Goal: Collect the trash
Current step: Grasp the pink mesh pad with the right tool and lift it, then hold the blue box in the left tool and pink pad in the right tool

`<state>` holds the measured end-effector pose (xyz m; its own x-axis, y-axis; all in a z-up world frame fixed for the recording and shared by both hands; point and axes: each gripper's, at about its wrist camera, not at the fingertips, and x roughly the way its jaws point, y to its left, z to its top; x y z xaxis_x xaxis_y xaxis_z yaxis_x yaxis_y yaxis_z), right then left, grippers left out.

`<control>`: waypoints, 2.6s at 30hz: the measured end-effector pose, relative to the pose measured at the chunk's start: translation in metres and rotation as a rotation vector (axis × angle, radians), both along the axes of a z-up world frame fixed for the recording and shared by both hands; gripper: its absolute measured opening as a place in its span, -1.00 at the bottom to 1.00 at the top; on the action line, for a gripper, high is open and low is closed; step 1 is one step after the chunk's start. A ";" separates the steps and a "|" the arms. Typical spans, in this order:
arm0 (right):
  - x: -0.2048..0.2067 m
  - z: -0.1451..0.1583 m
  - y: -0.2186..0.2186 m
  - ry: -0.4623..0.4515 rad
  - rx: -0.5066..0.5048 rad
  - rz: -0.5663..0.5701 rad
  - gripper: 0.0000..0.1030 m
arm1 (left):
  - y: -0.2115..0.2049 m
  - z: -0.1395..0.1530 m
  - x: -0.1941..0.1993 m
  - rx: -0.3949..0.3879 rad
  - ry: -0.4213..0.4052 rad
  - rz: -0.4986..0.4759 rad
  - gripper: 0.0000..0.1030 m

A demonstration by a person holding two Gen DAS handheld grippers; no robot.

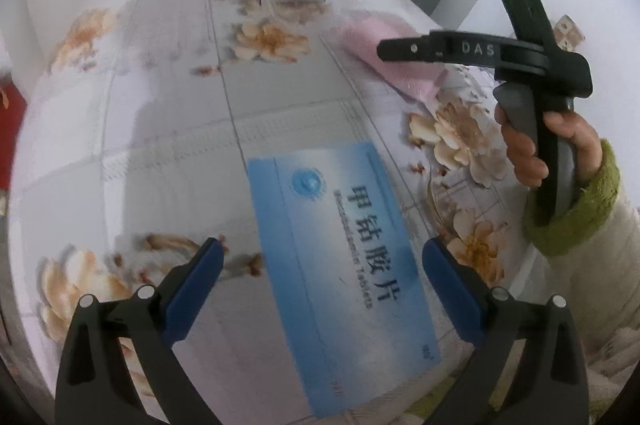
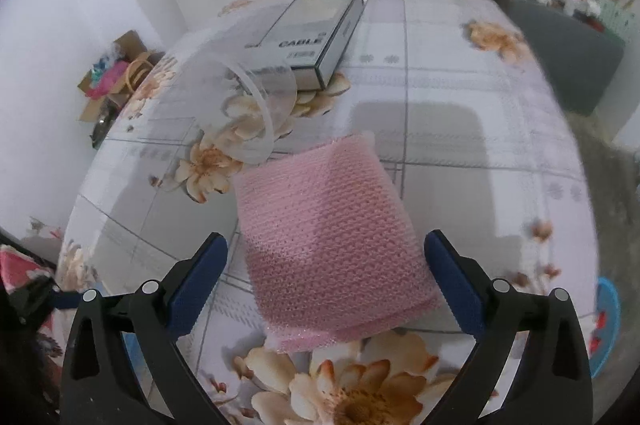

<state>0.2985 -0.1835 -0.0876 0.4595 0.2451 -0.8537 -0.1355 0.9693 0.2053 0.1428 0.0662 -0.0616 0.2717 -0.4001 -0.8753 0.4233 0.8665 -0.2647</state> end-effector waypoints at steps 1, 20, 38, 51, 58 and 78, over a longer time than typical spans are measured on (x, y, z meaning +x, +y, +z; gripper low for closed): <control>-0.001 -0.002 -0.001 0.009 0.006 -0.006 0.79 | 0.000 -0.003 0.000 -0.002 0.015 0.007 0.89; -0.114 0.006 -0.050 0.053 0.172 -0.264 0.68 | -0.045 -0.002 0.010 0.024 -0.063 -0.109 0.89; -0.112 0.006 -0.028 0.014 -0.020 -0.155 0.82 | -0.042 -0.009 -0.002 0.150 -0.102 -0.100 0.88; -0.109 -0.006 -0.014 0.019 -0.150 -0.134 0.81 | -0.045 -0.007 -0.004 0.206 -0.168 -0.083 0.46; -0.108 -0.005 -0.012 0.007 -0.176 -0.139 0.63 | -0.045 -0.007 -0.004 0.208 -0.176 -0.079 0.40; -0.113 0.007 -0.016 -0.023 -0.135 -0.162 0.50 | -0.042 0.004 -0.004 0.172 -0.194 -0.056 0.39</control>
<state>0.1853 -0.1996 -0.0807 0.5030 0.0509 -0.8628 0.0209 0.9973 0.0710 0.1384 0.0240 -0.0573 0.4231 -0.2693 -0.8651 0.5000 0.8656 -0.0249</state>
